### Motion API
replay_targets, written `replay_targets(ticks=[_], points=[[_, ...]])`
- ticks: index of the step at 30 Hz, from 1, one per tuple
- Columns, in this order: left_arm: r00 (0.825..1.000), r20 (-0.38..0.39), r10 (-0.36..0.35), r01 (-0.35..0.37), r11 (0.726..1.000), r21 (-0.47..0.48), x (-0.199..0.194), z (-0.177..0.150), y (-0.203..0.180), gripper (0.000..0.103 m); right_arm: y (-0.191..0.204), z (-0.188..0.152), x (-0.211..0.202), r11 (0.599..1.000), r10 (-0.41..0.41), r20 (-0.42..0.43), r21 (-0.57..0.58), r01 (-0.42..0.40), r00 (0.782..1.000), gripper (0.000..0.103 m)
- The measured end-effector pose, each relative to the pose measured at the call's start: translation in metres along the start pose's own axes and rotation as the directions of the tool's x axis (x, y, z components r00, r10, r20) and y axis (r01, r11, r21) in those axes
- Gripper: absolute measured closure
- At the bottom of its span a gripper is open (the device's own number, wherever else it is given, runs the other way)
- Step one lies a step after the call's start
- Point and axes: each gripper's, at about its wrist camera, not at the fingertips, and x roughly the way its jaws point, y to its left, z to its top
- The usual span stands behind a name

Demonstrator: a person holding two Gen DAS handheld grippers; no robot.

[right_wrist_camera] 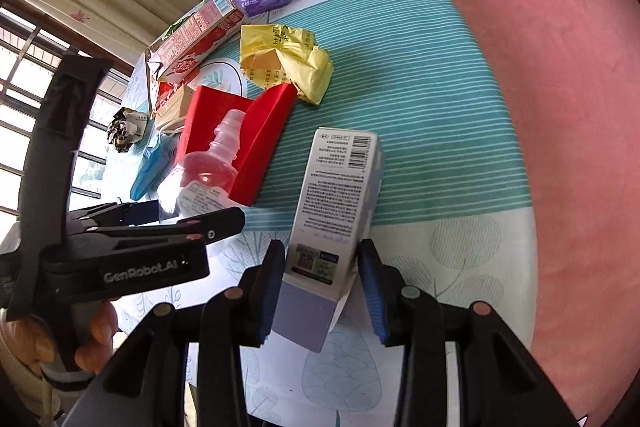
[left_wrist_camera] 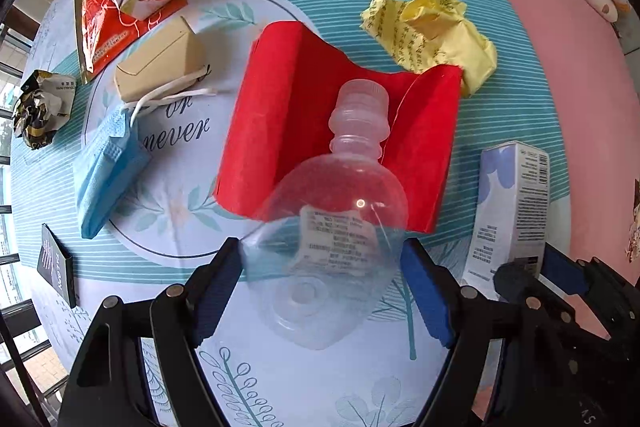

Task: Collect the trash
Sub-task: 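Grasp the clear plastic bottle with the left tool while the right tool grasps the white-and-purple box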

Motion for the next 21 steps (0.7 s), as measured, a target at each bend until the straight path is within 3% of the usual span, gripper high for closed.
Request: replay_targets(ticks=[6,21], points=[[0.999,0.029,-0.033,0.034,0.999,-0.025,-0.006,-0.005,0.007,0.031,0.001,-0.002,0.0,1.0,0.003,-0.001,-0.011,-0.003,1.0,0.065],[0.984,0.17,-0.048,0.062,0.995,-0.079,-0.07,-0.07,0.044,0.031,0.031,-0.019,-0.01,0.995,0.05,-0.005,-0.086,-0.05,0.999,0.067]])
